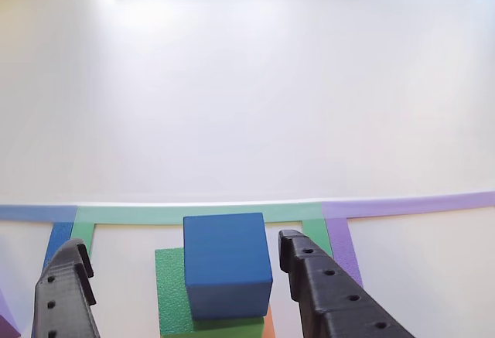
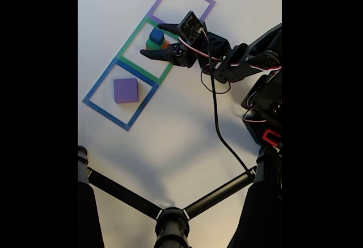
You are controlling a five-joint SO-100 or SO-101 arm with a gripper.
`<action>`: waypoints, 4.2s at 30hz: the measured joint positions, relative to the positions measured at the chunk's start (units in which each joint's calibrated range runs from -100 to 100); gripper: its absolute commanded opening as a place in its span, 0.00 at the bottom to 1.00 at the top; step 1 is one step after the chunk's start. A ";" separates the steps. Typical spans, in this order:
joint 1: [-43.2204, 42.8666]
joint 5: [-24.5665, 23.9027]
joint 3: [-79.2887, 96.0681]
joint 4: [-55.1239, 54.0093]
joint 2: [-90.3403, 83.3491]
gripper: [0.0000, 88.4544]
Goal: Tower of hanoi
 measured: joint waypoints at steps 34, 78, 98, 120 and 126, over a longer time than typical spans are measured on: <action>-1.70 -0.38 1.03 -0.08 0.00 0.08; -0.60 0.00 0.34 28.07 -21.86 0.27; -0.70 0.00 1.63 23.05 -18.92 0.17; -2.10 -0.38 1.46 17.62 -14.54 0.09; -2.10 -0.38 1.29 16.59 -12.86 0.06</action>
